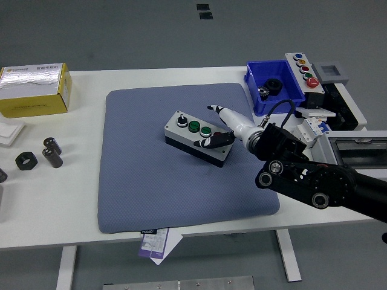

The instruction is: Pick up the button,place it on the desk,press the button,press the button

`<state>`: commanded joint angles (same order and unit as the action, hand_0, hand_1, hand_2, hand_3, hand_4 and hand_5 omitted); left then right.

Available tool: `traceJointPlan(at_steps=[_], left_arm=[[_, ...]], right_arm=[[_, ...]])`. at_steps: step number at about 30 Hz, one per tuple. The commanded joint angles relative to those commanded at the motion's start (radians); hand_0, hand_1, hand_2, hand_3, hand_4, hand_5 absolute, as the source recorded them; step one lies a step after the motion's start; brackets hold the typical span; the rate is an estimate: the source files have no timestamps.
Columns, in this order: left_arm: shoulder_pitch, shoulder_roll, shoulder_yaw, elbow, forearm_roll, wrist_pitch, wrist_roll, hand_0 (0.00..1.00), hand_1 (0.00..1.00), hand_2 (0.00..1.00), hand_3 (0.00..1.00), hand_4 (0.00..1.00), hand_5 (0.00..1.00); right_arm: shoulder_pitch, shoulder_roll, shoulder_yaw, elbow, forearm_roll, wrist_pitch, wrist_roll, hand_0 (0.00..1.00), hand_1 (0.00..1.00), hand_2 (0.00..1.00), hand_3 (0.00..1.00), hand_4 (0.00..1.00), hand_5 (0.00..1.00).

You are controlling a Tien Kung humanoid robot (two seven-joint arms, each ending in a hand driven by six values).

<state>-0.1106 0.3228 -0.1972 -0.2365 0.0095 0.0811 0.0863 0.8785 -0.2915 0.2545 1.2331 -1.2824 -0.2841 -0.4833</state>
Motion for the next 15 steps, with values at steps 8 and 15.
traceJointPlan(at_steps=[8, 15], left_arm=[[-0.004, 0.001, 0.003, -0.001, -0.001, 0.000, 0.000, 0.688, 0.630, 0.556, 0.603, 0.675, 0.211], [0.000, 0.001, 0.024, 0.001, -0.024, 0.000, 0.002, 0.688, 0.631, 0.556, 0.603, 0.675, 0.212]], right_arm=[[0.023, 0.039, -0.076, -0.054, 0.026, 0.011, -0.015, 0.998, 0.998, 0.998, 0.998, 0.966, 0.396], [0.022, 0.045, -0.093, -0.062, -0.016, -0.019, -0.037, 0.998, 0.998, 0.998, 0.998, 0.969, 0.397]])
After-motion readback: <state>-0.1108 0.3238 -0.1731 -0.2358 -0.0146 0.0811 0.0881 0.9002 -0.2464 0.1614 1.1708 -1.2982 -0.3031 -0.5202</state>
